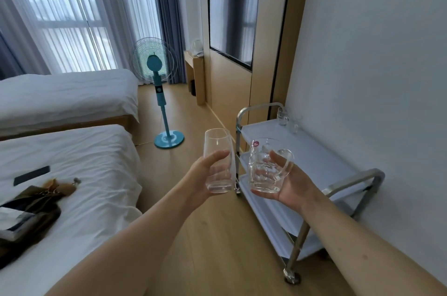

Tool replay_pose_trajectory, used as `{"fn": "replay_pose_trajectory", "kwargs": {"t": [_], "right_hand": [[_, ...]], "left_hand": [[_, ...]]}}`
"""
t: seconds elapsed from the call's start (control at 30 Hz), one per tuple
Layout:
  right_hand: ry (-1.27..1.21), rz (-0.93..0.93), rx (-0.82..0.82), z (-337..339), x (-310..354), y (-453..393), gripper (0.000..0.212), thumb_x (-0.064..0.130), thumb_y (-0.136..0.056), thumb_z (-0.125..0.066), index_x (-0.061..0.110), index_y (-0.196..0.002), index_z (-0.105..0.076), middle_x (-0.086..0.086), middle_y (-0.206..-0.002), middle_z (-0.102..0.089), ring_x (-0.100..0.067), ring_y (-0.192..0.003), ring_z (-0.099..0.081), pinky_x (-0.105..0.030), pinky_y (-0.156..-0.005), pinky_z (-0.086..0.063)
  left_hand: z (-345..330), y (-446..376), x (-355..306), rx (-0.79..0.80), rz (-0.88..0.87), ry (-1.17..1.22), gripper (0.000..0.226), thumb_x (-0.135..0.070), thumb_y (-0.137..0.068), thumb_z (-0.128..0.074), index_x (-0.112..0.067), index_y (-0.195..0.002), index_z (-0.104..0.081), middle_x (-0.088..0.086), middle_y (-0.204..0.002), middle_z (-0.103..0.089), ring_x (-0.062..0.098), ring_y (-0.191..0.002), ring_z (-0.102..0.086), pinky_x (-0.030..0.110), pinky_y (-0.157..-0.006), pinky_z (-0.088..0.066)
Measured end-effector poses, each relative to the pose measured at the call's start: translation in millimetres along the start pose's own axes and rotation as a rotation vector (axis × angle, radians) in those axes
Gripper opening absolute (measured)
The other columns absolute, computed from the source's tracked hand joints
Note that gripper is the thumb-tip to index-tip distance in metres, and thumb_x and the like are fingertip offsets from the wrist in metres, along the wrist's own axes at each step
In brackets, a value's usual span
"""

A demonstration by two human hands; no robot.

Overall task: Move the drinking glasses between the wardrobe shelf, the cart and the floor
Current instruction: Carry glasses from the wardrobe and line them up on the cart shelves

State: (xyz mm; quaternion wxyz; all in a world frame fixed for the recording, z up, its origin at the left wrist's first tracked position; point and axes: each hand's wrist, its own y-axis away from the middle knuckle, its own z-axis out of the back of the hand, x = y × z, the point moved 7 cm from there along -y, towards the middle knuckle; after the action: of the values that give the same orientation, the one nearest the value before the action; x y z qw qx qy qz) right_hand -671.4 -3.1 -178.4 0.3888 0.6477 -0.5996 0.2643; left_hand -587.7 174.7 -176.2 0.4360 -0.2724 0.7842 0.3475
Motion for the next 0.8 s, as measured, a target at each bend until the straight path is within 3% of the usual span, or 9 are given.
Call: {"fn": "replay_pose_trajectory", "kwargs": {"t": [0.2,0.33,0.47,0.57,0.7,0.8], "right_hand": [[-0.055,-0.013,-0.030,29.0,30.4,-88.3,0.052,0.038,-0.074,-0.087,0.010,-0.116,-0.074,-0.019,-0.121,-0.068,-0.040,-0.107,-0.068,-0.064,-0.096,-0.050],[-0.093,-0.035,-0.023,43.7,60.5,-147.3,0.034,0.037,-0.090,-0.072,0.012,-0.112,-0.076,-0.018,-0.124,-0.066,-0.040,-0.110,-0.066,-0.065,-0.100,-0.047],[-0.079,-0.033,-0.022,59.5,86.8,-194.0,0.061,0.036,-0.084,-0.078,0.009,-0.137,-0.061,-0.019,-0.131,-0.063,-0.041,-0.116,-0.063,-0.065,-0.104,-0.044],[-0.084,-0.037,-0.027,76.3,93.8,-217.4,0.067,0.036,-0.083,-0.079,0.008,-0.140,-0.058,-0.020,-0.134,-0.062,-0.041,-0.118,-0.062,-0.066,-0.107,-0.040],[-0.111,-0.059,-0.080,104.8,93.8,-241.1,0.066,0.037,-0.078,-0.083,0.010,-0.134,-0.063,-0.020,-0.131,-0.064,-0.042,-0.118,-0.062,-0.067,-0.110,-0.038],[-0.129,-0.057,-0.121,126.7,95.0,-255.0,0.055,0.038,-0.077,-0.085,0.013,-0.124,-0.071,-0.020,-0.128,-0.066,-0.041,-0.113,-0.065,-0.062,-0.100,-0.049]], "left_hand": [[4.7,-81.4,-39.3,-0.025,0.002,-0.084,0.085,-0.042,-0.068,-0.090,-0.011,-0.139,-0.054,0.012,-0.109,-0.074,0.026,-0.086,-0.072,0.041,-0.072,-0.059],[3.1,-135.6,-81.3,-0.047,-0.060,-0.142,0.081,-0.044,-0.069,-0.090,-0.014,-0.136,-0.055,0.012,-0.113,-0.075,0.028,-0.094,-0.073,0.042,-0.075,-0.058],[6.1,-183.8,-107.3,-0.086,-0.103,-0.167,0.082,-0.047,-0.067,-0.091,-0.017,-0.134,-0.056,0.013,-0.117,-0.073,0.030,-0.100,-0.074,0.041,-0.075,-0.059],[14.9,-218.2,-104.3,-0.161,-0.073,-0.148,0.078,-0.045,-0.069,-0.089,-0.018,-0.135,-0.056,0.012,-0.118,-0.074,0.029,-0.097,-0.074,0.043,-0.075,-0.059],[21.1,-265.6,-88.3,-0.168,0.065,-0.081,0.074,-0.041,-0.072,-0.087,-0.013,-0.134,-0.058,0.009,-0.101,-0.075,0.025,-0.076,-0.071,0.042,-0.072,-0.059],[21.5,-306.8,-83.2,-0.147,0.117,-0.094,0.071,-0.042,-0.071,-0.088,-0.014,-0.130,-0.060,0.010,-0.099,-0.076,0.027,-0.079,-0.073,0.043,-0.074,-0.060]]}}
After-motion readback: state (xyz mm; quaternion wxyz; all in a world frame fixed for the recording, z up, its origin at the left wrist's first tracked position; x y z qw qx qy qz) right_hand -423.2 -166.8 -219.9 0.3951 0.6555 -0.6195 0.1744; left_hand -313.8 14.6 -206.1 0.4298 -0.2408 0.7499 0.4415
